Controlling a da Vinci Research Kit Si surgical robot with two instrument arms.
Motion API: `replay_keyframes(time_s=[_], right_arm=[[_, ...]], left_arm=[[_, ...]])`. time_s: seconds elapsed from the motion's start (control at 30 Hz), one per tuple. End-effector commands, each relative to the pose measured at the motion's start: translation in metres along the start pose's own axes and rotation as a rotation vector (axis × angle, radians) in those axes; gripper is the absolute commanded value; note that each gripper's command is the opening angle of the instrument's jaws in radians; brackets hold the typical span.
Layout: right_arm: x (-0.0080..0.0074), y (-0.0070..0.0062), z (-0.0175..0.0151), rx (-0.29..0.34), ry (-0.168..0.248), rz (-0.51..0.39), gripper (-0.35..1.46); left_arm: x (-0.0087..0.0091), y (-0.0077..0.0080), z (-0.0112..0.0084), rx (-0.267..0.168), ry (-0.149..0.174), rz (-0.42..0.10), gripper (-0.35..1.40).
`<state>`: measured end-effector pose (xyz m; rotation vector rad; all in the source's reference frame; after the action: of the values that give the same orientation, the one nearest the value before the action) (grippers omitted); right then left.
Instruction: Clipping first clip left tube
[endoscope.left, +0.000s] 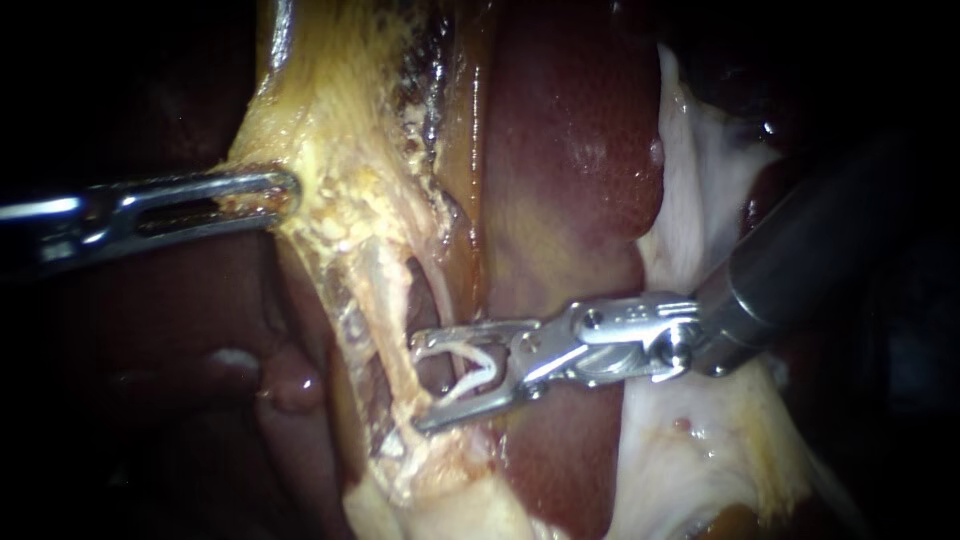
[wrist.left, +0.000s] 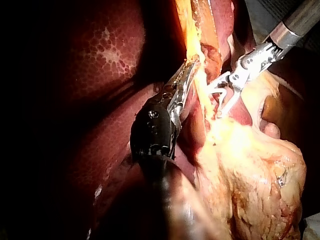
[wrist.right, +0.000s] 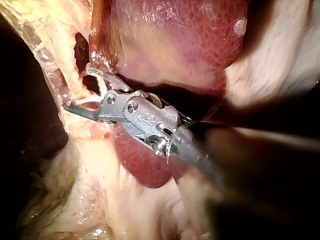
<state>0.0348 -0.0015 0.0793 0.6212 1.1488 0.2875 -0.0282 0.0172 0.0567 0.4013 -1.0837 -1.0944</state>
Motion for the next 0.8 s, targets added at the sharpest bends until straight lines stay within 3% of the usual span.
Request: replay_keyframes(time_s=[0.03,0.2,0.53,0.67,0.8], right_arm=[[0.0,-0.0001,0.0003,0.007,0.0,0.0,0.58],[-0.0001,-0.0004,0.0013,0.065,0.009,-0.001,0.58],[0.0013,-0.0031,0.002,0.258,0.116,-0.013,0.53],[0.0017,-0.004,0.003,0.308,0.127,0.002,0.52],[0.0016,-0.0041,0.0042,0.326,0.123,0.009,0.51]], left_arm=[[0.0,0.0,0.0,0.0,0.0,0.001,-0.35],[0.0,-0.0001,0.0,0.0,0.0,0.001,-0.35],[0.0,-0.0001,0.0,0.0,0.0,0.001,-0.35],[0.0,-0.0001,0.0,0.0,0.0,0.001,-0.35],[0.0001,-0.0001,0.0001,0.0,0.0,0.001,-0.35]])
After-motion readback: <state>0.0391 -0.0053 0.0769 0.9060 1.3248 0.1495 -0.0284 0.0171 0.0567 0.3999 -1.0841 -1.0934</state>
